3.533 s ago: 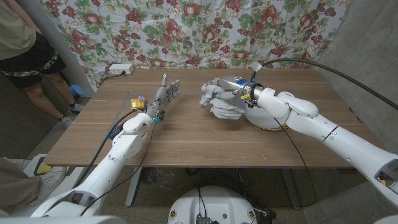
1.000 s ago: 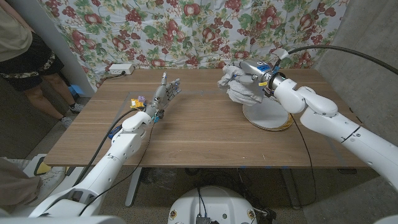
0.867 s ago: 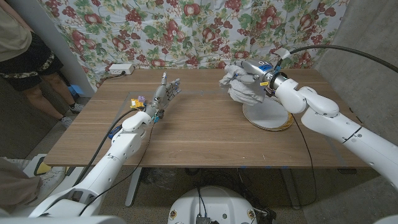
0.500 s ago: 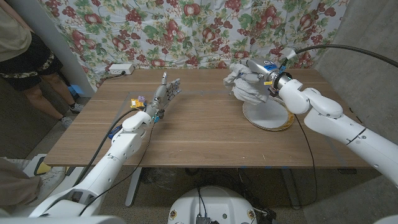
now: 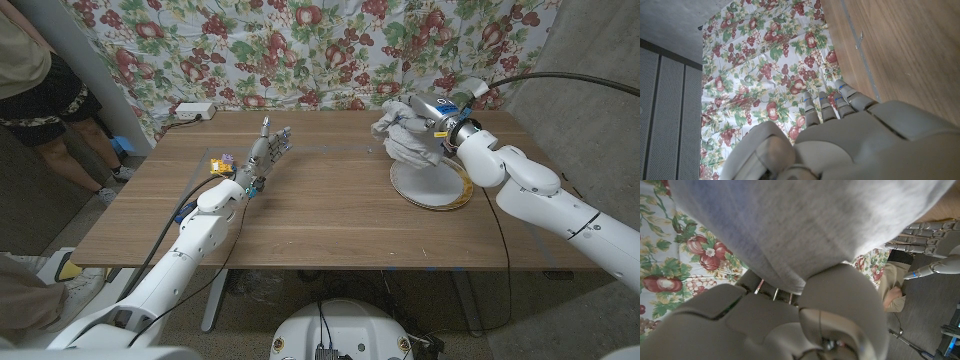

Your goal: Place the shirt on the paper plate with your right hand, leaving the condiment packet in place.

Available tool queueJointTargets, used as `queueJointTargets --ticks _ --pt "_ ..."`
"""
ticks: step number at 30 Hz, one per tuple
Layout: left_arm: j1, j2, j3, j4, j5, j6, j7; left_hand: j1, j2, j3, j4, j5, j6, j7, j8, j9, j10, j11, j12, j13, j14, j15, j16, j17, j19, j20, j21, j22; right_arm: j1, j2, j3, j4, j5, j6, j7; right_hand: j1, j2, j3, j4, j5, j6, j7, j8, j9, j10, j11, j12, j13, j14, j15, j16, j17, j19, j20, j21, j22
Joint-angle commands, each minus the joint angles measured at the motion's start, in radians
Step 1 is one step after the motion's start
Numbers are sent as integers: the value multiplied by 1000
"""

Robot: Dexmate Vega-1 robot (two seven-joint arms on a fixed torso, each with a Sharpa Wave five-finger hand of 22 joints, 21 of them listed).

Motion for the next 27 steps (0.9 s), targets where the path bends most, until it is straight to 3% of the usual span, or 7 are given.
queueJointTargets --ticks 1,27 --pt "7 5 3 -15 -1 4 8 7 4 -3 4 -2 8 0 1 3 -2 4 -3 4 0 -81 3 3 1 -64 9 2 -65 -33 50 -37 48 -48 -40 -3 3 4 -4 0 8 -2 -5 3 2 -3 5 2 9 -175 -3 5 -8 -142 10 4" --pt "-4 3 10 -6 -1 5 3 7 4 -3 4 -2 9 1 1 3 1 1 -2 4 0 -82 3 3 1 -64 9 2 -105 -67 57 -43 90 -150 -79 -2 2 6 -6 -1 13 -4 -9 7 6 -8 7 3 15 -175 -10 13 -24 -134 22 2"
